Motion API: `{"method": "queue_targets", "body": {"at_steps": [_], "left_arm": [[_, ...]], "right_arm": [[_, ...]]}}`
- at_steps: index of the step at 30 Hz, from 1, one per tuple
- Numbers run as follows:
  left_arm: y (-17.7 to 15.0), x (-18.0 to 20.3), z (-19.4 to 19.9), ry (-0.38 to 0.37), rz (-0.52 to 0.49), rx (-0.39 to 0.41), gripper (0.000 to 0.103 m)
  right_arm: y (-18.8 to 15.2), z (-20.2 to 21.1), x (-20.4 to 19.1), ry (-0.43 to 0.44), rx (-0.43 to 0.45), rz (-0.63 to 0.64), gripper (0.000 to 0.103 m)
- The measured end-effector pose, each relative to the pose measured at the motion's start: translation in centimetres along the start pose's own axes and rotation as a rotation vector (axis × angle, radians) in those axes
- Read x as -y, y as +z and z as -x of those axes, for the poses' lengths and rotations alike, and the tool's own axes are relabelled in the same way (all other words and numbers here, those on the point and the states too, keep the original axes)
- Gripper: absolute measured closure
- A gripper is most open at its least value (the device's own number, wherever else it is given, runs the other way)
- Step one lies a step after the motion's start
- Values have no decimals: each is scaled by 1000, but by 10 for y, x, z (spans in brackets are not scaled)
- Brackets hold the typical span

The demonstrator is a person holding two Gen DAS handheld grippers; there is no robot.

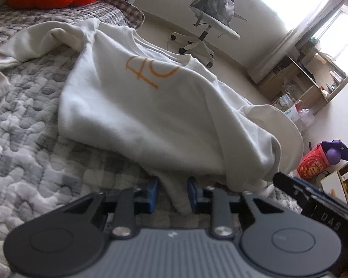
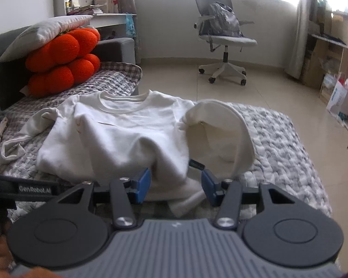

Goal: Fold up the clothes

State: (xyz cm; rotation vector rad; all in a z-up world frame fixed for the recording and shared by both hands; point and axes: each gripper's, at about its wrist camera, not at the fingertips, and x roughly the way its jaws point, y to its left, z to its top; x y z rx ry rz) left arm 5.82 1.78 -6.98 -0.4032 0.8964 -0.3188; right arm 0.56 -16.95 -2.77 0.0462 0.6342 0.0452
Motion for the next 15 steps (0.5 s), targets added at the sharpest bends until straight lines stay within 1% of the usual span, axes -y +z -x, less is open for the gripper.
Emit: {"method": "queue_targets", "body": {"at_steps": [4, 6, 8, 11, 15], "left_arm": [[-1, 3, -3, -2, -5, 10, 75], [-1, 3, -4, 2, -6, 16, 78], [-2, 4, -3, 18, -15, 24, 86], [-5, 6, -1, 29, -35, 36, 90], [-8, 7, 1, 34, -47, 52, 90]], "right_arm": [[-7, -1, 7, -3, -11, -16, 50], [-11, -1, 11, -8, -17, -23, 50], [-15, 0, 16, -10, -20, -37, 50], [-23, 2, 24, -14, -22, -70, 50], [-35, 3, 33, -8, -26, -121, 50]]}}
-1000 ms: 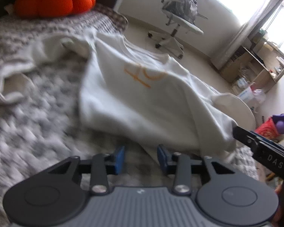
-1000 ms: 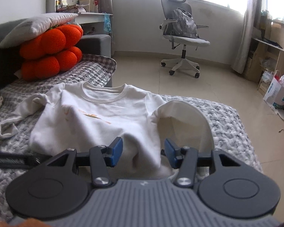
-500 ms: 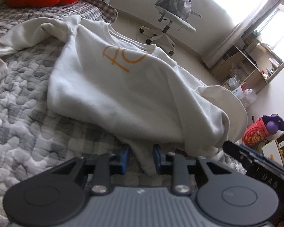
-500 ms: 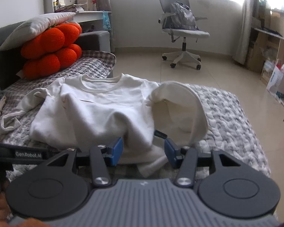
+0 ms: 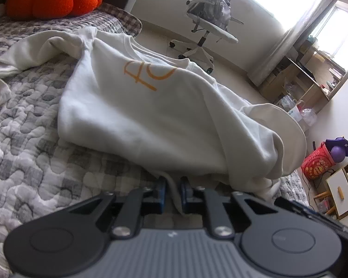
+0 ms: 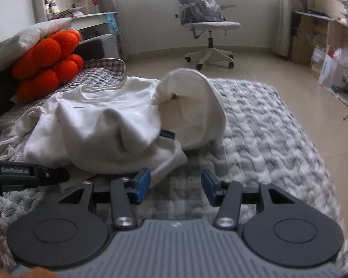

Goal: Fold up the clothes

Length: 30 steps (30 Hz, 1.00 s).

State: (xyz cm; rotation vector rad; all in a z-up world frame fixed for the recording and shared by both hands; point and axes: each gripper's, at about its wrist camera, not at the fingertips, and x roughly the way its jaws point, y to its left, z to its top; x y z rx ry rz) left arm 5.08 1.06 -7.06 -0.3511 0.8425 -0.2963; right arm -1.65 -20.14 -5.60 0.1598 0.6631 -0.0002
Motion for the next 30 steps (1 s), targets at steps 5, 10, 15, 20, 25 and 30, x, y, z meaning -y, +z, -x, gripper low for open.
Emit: {"method": "queue_targets", "body": {"at_steps": [5, 10, 15, 20, 25, 30], "left_arm": [[-5, -4, 4, -12, 20, 24, 89], [-14, -9, 7, -47, 79, 62, 86], [-19, -8, 9, -60, 91, 83, 85], [-19, -5, 5, -60, 88, 90, 85], [-23, -4, 5, -48, 54, 107, 85], [-22, -4, 6, -41, 48, 119, 91]], "right_arm": [[-13, -3, 6, 35, 9, -56, 50], [-18, -2, 5, 86, 57, -92, 54], [-22, -8, -10, 130, 81, -56, 66], [-22, -12, -13, 124, 112, -87, 73], [-21, -19, -9, 119, 133, -122, 81], [-20, -20, -14, 110, 136, -98, 83]]}}
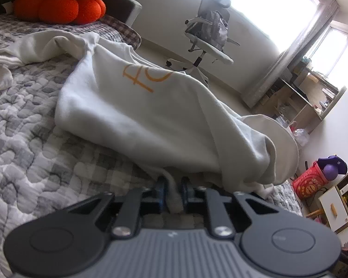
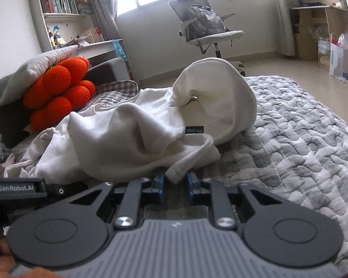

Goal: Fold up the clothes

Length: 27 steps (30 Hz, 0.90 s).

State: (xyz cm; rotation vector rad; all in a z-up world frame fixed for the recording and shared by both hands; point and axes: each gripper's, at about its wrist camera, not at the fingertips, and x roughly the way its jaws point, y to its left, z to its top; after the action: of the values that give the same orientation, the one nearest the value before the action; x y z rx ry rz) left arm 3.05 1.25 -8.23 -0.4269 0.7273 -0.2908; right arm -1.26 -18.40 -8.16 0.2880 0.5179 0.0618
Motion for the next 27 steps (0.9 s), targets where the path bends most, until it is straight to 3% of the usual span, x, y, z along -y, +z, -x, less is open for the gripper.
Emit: {"method": "queue_targets", "body": {"at_steps": [13, 27], "left_arm": [[5, -10, 23, -6, 26, 16, 100], [8, -40, 93, 51, 28, 91, 101]], "right_arm": [[2, 12, -1, -8, 2, -30, 89], [11, 40, -2, -22, 43, -23, 90]]}}
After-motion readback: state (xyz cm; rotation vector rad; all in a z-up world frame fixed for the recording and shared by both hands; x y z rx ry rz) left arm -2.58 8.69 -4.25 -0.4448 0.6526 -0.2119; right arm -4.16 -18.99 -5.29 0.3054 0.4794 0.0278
